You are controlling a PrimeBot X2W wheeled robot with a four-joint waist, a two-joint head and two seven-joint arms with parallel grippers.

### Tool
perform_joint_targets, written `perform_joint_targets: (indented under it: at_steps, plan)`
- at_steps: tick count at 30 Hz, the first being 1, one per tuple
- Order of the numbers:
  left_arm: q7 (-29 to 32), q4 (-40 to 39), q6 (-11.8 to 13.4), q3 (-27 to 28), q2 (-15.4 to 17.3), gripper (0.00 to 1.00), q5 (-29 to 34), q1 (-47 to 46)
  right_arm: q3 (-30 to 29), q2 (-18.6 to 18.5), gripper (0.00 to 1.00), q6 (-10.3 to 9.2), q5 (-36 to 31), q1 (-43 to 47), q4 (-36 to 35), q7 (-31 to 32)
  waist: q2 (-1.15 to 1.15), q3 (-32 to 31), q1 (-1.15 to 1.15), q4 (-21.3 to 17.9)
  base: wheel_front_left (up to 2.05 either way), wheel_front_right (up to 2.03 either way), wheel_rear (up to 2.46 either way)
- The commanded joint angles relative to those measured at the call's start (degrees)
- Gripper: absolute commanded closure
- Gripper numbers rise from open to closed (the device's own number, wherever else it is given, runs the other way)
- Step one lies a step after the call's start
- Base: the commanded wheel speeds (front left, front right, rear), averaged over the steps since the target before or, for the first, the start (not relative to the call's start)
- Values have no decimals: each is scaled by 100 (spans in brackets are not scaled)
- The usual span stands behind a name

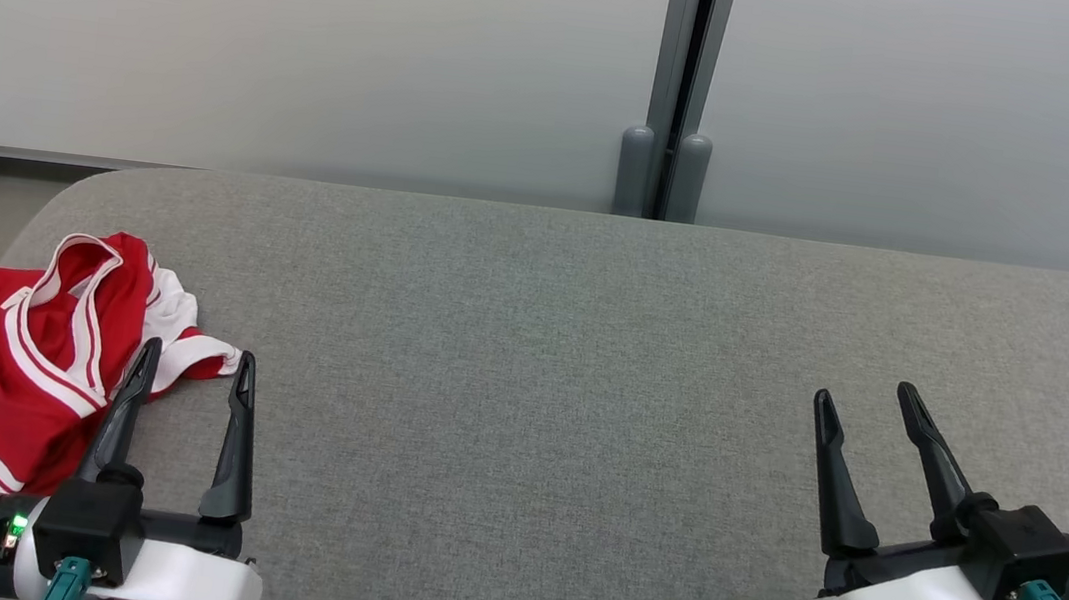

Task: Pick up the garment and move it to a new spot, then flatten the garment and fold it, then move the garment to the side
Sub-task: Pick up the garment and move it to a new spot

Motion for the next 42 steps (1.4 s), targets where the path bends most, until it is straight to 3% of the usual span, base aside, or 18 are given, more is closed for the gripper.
perform_joint_targets:
  at_steps: [1,18,42]
  plan:
    - [-12,3,-10,28,2,0,6,33,-1,-22,0,12,29,-12,10,-40,0,-1,0,5,0,0,0]
    - [-11,29,-104,164,-26,0,-34,52,101,3,0,12,258,67,78,-35,0,18,0,350,0,0,0]
    - [-7,315,-142,629,-61,0,-240,196,585,-53,0,12,638,137,189,-34,0,-118,0,2072,0,0,0]
